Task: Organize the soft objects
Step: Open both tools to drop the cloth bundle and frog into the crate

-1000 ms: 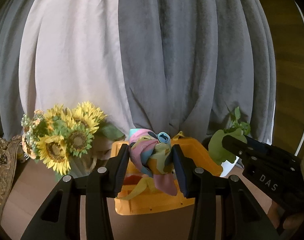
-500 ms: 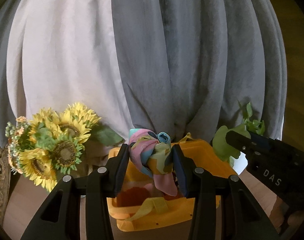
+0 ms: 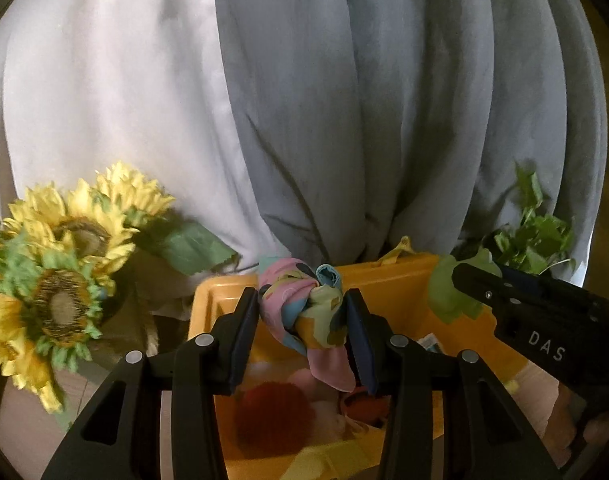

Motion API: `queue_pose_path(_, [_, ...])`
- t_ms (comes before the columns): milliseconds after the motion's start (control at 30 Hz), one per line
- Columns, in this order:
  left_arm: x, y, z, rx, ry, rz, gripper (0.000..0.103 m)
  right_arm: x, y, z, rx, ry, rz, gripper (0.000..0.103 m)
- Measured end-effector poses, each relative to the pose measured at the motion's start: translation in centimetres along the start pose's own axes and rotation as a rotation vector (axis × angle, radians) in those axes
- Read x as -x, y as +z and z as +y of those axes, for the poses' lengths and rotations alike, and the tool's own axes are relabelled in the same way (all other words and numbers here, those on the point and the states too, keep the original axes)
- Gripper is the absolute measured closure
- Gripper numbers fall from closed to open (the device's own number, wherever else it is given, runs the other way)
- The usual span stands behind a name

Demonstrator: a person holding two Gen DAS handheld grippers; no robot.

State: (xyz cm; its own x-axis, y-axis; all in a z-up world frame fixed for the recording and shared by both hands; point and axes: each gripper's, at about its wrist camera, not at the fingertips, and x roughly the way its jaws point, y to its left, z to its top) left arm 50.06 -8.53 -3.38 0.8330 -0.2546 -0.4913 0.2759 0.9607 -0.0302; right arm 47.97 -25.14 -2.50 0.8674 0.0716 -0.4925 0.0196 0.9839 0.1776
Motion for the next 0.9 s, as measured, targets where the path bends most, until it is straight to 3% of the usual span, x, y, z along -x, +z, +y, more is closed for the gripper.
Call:
queue_pose_path(300, [-3.8,-0.6,0.7,0.002,-0.013,0.09,0.055,-3.8,-0.3,-0.7,-0.021,-0.019,0.089,0.067])
queue_pose_path(433, [-4.4,-0.8,0.6,-0.003,-0.01,0.104,0.048,-4.1,-0.2,-0.5,-0.022,-0.044,0.089,0.057])
queue_pose_path(633, [-3.1,-0.6,0.6,0.013,-0.002,0.1,0.042,-3.5,-0.4,-0.7,-0.026,-0.057,0.095,0.052])
queue_pose_path(900, [1.3,-0.5,0.4,0.025,0.063,0.076,0.042,0.0,-1.1,-0.3,-0.016,-0.065,0.072,0.052])
